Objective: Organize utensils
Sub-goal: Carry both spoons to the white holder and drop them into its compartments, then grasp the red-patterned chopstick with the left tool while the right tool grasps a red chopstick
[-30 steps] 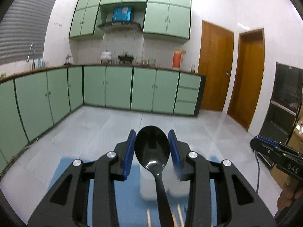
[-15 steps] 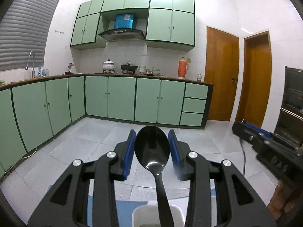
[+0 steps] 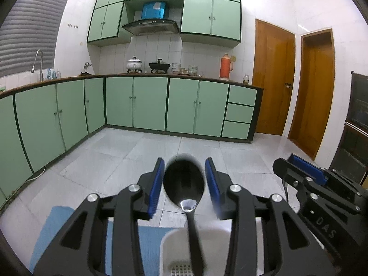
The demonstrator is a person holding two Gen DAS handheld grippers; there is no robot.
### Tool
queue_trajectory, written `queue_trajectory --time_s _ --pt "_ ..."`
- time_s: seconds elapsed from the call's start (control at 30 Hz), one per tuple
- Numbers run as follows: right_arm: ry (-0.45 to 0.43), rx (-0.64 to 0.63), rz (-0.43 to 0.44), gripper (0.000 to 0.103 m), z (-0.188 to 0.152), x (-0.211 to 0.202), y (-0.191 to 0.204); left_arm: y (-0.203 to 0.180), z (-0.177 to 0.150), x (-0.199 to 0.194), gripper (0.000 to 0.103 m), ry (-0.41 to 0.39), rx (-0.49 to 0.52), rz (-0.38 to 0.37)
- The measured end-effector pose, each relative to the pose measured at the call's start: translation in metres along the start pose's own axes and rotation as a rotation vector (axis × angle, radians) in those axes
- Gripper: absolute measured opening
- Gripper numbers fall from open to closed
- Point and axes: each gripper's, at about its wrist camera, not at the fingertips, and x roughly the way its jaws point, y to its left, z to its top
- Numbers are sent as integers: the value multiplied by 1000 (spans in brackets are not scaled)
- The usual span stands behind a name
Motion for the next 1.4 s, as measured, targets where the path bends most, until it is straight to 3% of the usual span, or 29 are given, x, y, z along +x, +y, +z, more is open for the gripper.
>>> queue_trajectory --time_s 0.33,0.63,1.0,1.07,1.1,1.13,1.4 --pt "6 117 8 50 -13 -62 -24 12 -13 -58 65 -1 2 -2" --pt "169 167 -54 58 -88 -135 -37 22 -70 -128 81 143 -5 7" --pt "433 118 -33 60 -188 -221 5 32 -154 -194 86 377 81 17" --pt "473 123 -24 66 -198 -233 10 37 -165 -202 89 417 62 15" --pt "491 121 -21 75 -203 -238 13 38 -170 -205 90 426 62 16" --pt "501 119 -21 81 -206 -242 14 40 -175 -209 90 439 67 26" --pt "526 99 -25 82 -216 -257 21 41 -199 -229 91 498 92 33"
